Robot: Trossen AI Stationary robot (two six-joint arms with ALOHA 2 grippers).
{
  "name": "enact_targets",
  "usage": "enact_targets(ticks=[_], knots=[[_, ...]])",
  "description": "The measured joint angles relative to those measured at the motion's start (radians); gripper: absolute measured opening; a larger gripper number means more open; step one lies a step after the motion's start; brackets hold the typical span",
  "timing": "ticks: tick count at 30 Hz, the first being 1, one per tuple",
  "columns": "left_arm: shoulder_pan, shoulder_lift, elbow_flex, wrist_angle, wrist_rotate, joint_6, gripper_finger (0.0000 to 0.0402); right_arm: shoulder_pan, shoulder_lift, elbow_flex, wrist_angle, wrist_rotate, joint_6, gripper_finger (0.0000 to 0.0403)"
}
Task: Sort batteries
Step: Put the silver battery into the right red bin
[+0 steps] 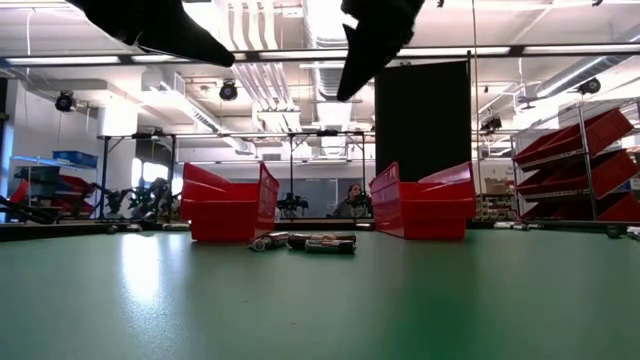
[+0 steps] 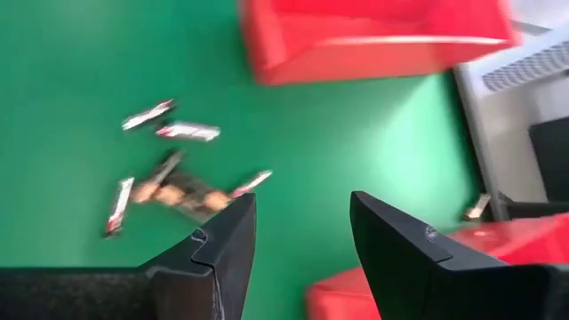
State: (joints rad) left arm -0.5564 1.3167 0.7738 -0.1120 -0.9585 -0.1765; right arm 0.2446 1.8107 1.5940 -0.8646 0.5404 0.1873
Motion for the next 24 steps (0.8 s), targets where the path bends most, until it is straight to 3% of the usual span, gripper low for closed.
enact_targets(ticks=[7, 10, 14, 21, 24], knots=[[0.0, 0.0, 0.0, 0.003, 0.0, -0.007, 0.018, 0.069, 0.216, 0.0, 0.128, -0.134, 0.067, 0.019], [-0.002, 0.0, 0.0, -0.001, 0.015, -0.013, 0.018, 0.073, 0.282, -0.002, 0.164, -0.14, 0.122, 0.0194], [-0.012, -0.004, 0.0, -0.018, 0.068, -0.015, 0.018, 0.071, 0.297, 0.001, 0.164, -0.137, 0.202, 0.0192], [-0.044, -0.033, 0.0, -0.032, 0.069, 0.0, 0.018, 0.076, 0.293, -0.001, 0.169, -0.127, 0.293, 0.0168], [-0.072, -0.061, 0.0, -0.03, 0.069, 0.004, 0.018, 0.09, 0.293, -0.011, 0.169, -0.068, 0.342, 0.0157]])
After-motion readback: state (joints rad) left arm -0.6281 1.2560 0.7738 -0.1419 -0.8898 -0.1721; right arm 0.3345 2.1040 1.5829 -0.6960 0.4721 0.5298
